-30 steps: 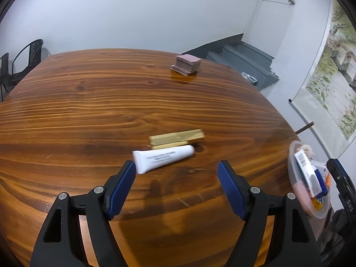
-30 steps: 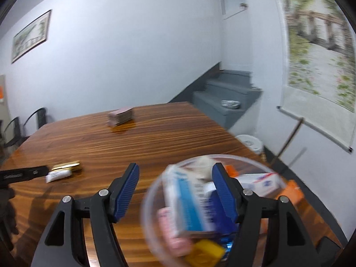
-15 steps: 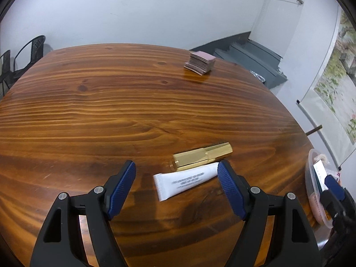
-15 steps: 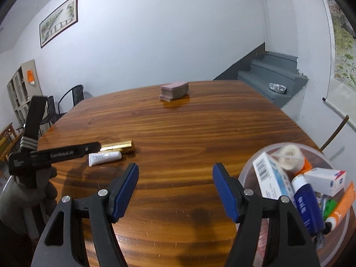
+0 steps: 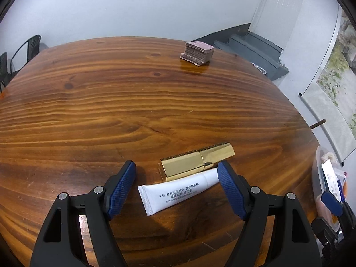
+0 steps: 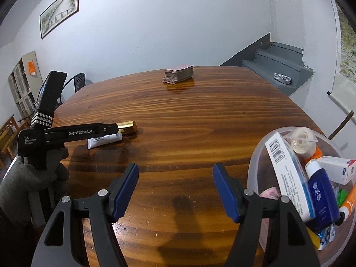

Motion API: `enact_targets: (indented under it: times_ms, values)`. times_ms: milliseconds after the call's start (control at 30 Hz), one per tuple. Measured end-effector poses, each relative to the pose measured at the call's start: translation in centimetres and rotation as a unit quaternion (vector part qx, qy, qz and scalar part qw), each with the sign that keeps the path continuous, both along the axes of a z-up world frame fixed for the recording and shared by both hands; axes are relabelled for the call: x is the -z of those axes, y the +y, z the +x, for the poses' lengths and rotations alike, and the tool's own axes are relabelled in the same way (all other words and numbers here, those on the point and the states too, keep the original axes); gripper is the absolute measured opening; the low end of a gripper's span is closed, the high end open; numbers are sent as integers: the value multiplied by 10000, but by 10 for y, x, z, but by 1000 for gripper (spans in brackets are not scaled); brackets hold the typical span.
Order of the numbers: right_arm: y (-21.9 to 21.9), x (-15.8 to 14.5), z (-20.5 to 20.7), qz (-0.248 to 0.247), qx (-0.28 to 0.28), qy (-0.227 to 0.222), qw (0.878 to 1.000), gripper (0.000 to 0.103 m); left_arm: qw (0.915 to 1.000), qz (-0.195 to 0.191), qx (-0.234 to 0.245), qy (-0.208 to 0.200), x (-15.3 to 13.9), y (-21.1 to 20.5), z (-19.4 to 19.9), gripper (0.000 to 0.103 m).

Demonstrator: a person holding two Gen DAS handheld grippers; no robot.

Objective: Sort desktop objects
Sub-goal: 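Move the left tool to the gold lipstick while the right tool approaches the white tube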

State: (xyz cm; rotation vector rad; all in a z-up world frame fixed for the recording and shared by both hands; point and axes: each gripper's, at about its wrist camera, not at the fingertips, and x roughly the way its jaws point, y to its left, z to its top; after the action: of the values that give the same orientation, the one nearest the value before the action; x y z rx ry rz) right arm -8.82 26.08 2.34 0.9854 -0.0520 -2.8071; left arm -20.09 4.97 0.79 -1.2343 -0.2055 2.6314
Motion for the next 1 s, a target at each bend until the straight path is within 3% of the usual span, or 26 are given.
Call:
enact_targets:
  times_ms: [533, 833, 1000]
  values:
    - [3, -4, 2, -120, 2, -10, 9999, 73, 9985, 26, 525, -147, 0, 12, 25, 79]
    - [6, -8, 4, -217, 0, 34, 9998, 73, 9977, -208, 638, -54, 0, 25, 23, 79]
    - [7, -11, 6, -225, 21, 103, 9997, 73, 9955, -537, 776, 8, 1, 35, 24, 68]
